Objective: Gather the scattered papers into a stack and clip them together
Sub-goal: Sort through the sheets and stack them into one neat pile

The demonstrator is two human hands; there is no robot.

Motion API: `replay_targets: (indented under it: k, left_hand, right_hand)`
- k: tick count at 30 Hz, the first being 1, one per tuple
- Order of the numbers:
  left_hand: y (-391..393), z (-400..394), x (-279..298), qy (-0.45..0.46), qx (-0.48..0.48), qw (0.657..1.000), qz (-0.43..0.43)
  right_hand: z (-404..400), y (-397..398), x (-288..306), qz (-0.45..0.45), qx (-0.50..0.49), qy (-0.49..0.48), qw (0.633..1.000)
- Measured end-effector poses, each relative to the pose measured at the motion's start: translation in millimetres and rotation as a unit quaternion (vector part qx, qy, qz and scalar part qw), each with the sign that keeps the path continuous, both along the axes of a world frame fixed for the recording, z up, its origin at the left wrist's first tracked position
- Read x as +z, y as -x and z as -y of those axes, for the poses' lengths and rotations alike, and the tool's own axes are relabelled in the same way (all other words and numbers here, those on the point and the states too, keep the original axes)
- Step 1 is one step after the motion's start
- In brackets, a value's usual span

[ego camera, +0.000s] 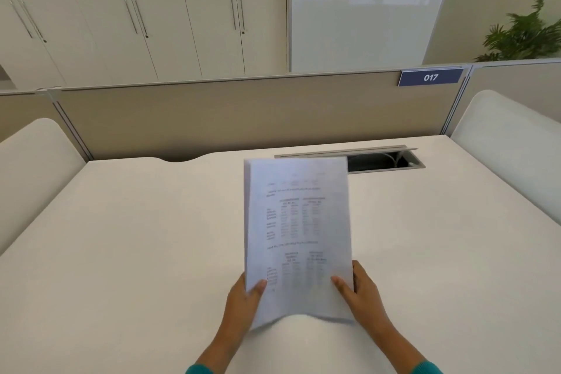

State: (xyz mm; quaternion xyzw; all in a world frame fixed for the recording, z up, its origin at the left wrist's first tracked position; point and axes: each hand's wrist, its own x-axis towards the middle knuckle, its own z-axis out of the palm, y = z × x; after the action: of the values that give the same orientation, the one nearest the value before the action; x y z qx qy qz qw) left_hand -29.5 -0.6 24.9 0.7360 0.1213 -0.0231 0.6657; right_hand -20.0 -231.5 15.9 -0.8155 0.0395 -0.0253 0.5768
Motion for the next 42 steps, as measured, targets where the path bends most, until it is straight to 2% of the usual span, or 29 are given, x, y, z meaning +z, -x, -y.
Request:
replay_targets:
  k: [4,9,15,23,28,34,42]
  left_hand:
    - [-9.6,0.2,36.2,0.036,-0.011,0.997,0.069]
    - [-10.3,4.2,54.5,0.053,-0.048,0.994,0.077]
    - [5.4,8.8,31.9,0.043,-0.031,0.998,0.032]
    - [9.8,5.1,26.9,0.039,-0.068,0.997,0.007]
    - [-2.0,-1.9,37.9,0.069,-0.106,0.992,0.029]
    - [-40.1,-19.4,65.1,0.084,-0.077,0.99,0.079]
    - [-65.0,-18.8,52.8,0.124,-0.117,0.985,0.015]
  right_hand:
    - [-4.5,-6.6,29.5,0.033,0.026,-0.085,0.995]
    - [-7.1,-9.5,46.8,0.014,0.053,-0.158,0.986]
    - [-8.5,-1.6,24.2,-0.027,0.022,-0.164,0.986]
    - [-2.2,4.9,11.0,-0.074,0.015,-0.179,0.981]
    - [5.5,3.7,15.1,-0.108,0.081,-0.194,0.972]
    - [11.9,5.1,16.6,-0.144,0.121,-0.176,0.966]
    - [7.3,11.4,-1.6,-0.162,0.09,-0.159,0.97]
